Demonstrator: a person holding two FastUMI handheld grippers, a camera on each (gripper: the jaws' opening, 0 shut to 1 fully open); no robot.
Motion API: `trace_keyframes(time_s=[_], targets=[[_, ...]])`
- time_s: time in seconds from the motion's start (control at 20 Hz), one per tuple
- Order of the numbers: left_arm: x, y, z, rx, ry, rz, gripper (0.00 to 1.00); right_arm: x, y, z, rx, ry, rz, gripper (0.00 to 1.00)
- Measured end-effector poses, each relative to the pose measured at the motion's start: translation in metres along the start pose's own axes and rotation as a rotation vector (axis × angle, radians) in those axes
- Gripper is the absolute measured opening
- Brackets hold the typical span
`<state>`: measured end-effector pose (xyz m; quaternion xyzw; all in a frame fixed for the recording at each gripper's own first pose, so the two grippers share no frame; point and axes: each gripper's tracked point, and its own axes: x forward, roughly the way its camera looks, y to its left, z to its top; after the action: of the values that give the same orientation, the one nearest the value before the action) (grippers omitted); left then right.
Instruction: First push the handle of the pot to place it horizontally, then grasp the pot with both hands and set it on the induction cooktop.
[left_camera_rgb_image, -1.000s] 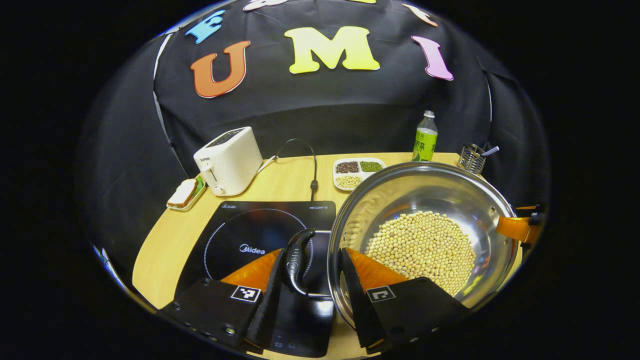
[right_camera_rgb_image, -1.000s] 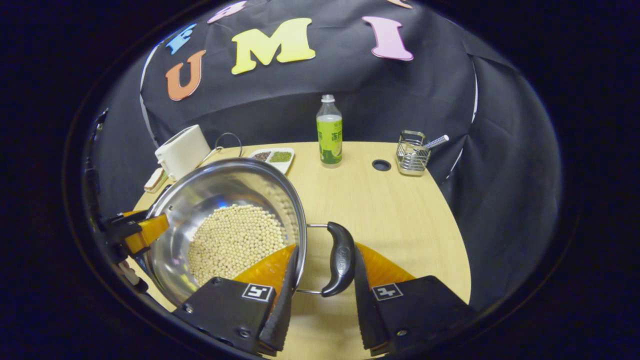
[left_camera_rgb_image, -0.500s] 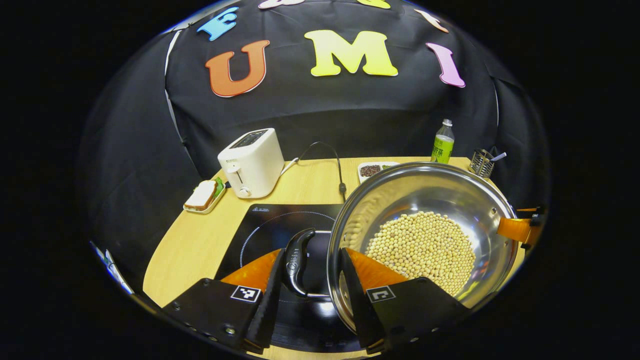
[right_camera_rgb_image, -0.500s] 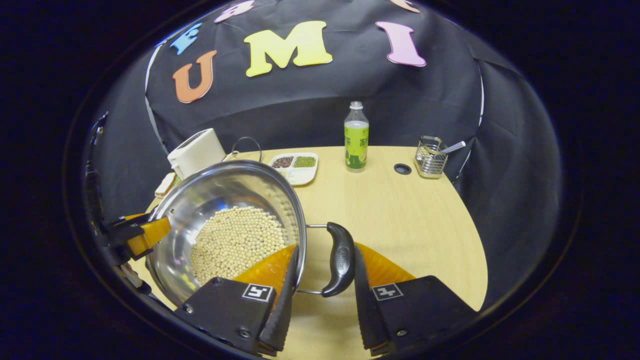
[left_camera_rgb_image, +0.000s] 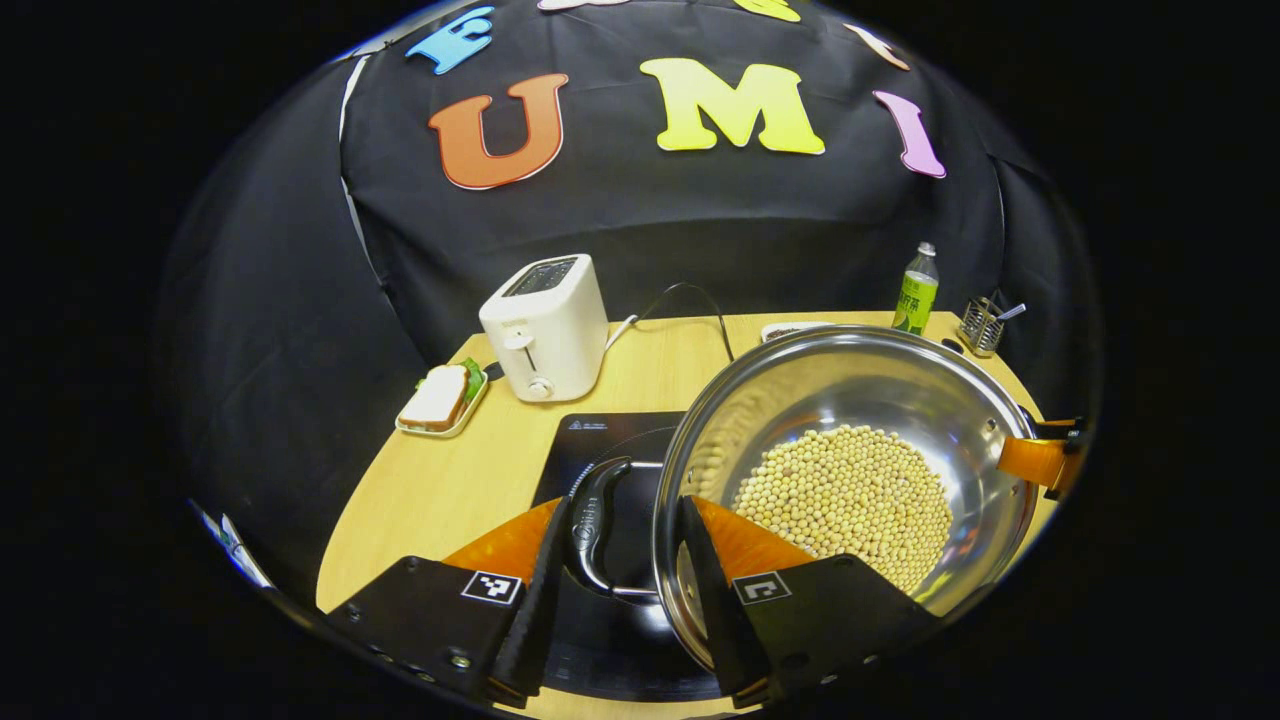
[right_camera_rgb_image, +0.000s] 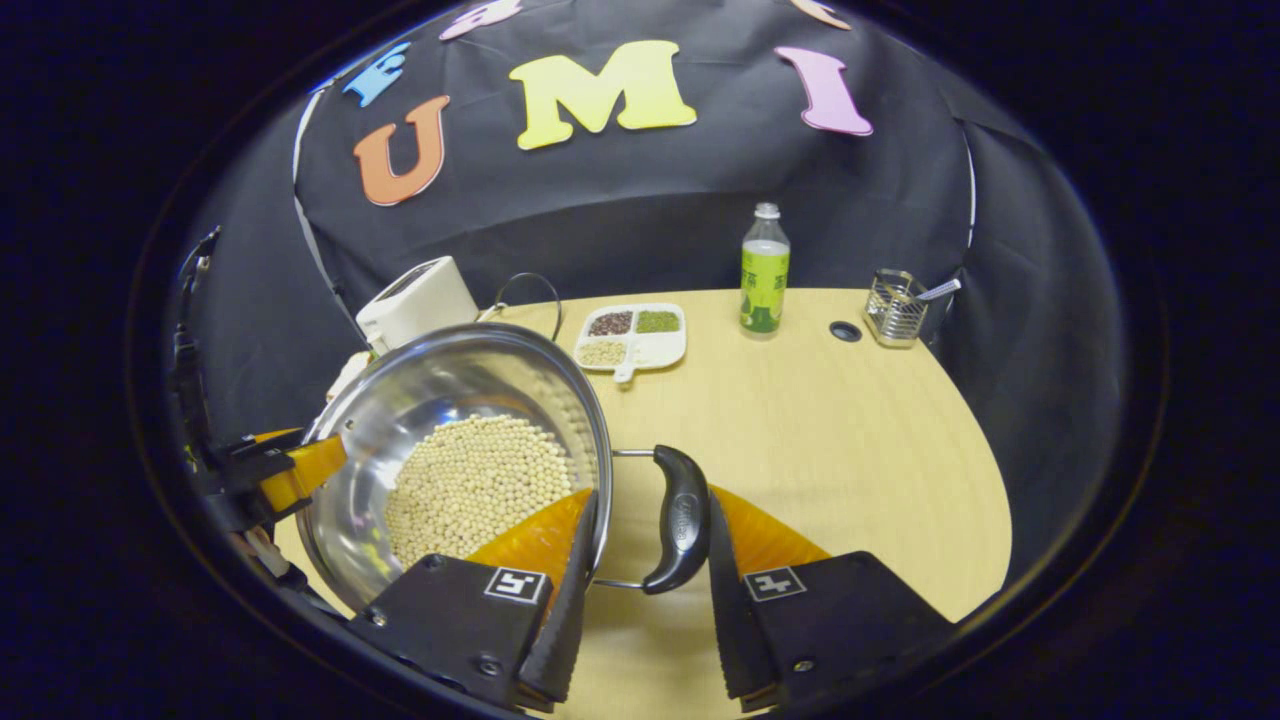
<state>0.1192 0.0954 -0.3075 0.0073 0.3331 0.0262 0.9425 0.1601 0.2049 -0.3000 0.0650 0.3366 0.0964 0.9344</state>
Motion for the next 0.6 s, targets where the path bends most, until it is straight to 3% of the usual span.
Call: trace_keyframes(time_s=[0.6], targets=[[0.012,0.069,0.003,0.026,-0.004,0.026,0.62,0.017,0.081,0.004,0.036,0.001,0.02,0.55]])
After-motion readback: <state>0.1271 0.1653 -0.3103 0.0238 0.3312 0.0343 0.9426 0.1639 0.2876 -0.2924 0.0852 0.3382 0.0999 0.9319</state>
